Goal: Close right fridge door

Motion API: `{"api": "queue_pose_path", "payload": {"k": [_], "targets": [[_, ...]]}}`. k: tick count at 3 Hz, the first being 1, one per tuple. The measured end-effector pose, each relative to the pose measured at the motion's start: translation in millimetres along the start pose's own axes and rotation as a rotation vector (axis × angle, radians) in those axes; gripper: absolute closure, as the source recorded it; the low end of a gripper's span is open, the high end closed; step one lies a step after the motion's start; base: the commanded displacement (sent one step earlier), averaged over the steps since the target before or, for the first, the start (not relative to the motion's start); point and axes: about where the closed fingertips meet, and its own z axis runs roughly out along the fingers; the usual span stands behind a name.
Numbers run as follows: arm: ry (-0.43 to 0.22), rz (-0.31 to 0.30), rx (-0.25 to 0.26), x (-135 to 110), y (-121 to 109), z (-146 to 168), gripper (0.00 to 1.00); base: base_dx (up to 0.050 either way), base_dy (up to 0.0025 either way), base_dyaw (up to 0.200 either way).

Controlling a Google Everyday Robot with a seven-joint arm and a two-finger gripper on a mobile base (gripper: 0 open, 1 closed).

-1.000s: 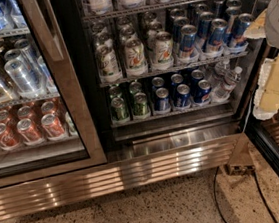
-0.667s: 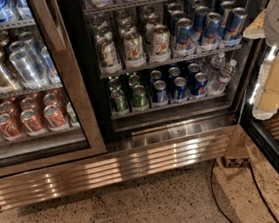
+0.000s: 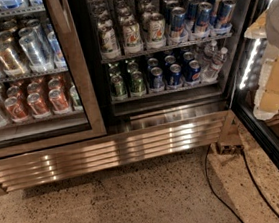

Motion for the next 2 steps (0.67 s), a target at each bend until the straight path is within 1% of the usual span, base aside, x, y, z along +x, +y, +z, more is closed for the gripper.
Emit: {"api": "queue_pose_path", "payload": {"k": [1,2], "targets": [[0.0,0.0,0.0,0.0,0.0,0.0,0.0,-0.05,-0.00005,0.0],[0.0,0.0,0.0,0.0,0.0,0.0,0.0,0.0,0.00006,0.097]]}}
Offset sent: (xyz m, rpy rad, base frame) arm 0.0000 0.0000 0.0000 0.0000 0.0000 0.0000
